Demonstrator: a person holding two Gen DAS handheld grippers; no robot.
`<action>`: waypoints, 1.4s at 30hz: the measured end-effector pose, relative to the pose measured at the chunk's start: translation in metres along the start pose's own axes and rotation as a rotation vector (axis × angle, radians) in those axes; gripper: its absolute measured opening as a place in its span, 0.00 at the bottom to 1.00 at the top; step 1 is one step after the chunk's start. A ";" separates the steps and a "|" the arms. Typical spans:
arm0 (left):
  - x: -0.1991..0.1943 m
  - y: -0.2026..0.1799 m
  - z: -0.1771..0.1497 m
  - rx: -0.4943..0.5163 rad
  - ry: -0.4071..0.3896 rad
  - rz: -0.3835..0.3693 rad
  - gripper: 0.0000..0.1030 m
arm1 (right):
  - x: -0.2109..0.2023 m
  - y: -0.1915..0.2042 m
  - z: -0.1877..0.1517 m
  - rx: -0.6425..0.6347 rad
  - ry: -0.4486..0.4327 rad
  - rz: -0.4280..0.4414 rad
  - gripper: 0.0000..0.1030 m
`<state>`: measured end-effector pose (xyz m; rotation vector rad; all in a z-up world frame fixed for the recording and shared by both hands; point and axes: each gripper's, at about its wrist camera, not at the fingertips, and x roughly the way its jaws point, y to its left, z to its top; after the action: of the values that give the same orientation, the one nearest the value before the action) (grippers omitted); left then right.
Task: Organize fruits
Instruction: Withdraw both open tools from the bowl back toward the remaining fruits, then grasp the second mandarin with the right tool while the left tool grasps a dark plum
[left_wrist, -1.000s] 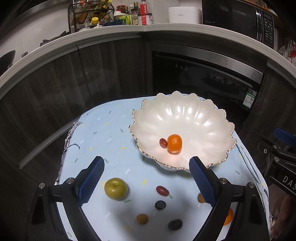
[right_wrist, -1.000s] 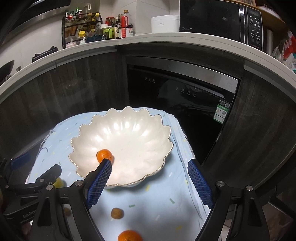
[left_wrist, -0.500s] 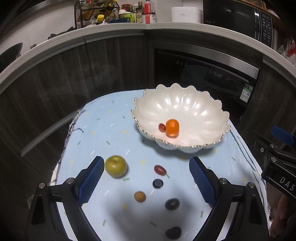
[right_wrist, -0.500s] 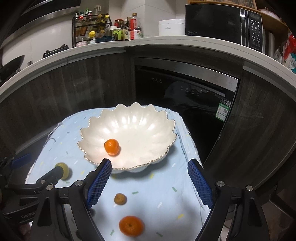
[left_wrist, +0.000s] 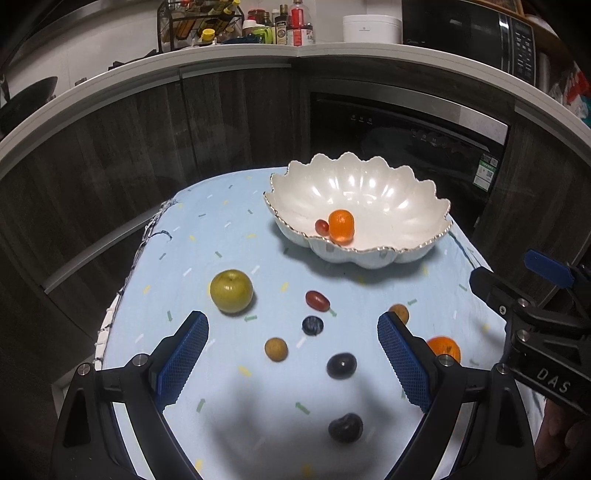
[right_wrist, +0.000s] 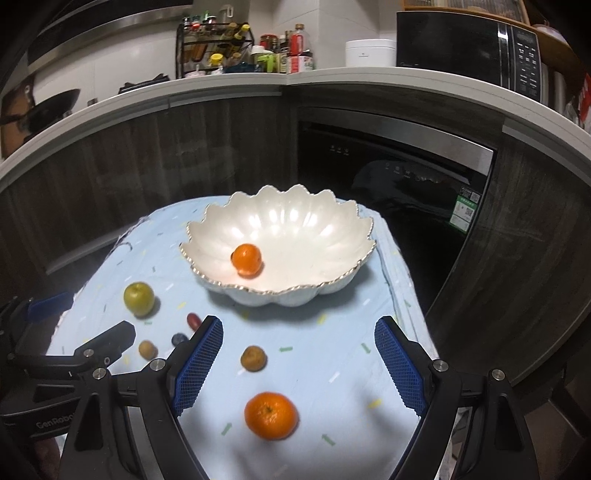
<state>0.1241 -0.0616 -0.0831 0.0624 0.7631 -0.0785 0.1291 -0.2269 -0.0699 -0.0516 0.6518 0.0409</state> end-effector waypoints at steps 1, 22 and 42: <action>-0.001 -0.001 -0.004 0.008 -0.002 0.001 0.91 | 0.000 0.001 -0.002 -0.006 0.002 0.002 0.83; 0.021 -0.012 -0.064 0.042 0.069 -0.058 0.91 | 0.011 0.008 -0.046 -0.057 0.049 0.018 0.83; 0.038 -0.020 -0.083 0.074 0.115 -0.154 0.55 | 0.037 0.013 -0.065 -0.068 0.111 0.062 0.79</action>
<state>0.0925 -0.0761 -0.1701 0.0793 0.8795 -0.2511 0.1185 -0.2171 -0.1447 -0.0997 0.7633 0.1208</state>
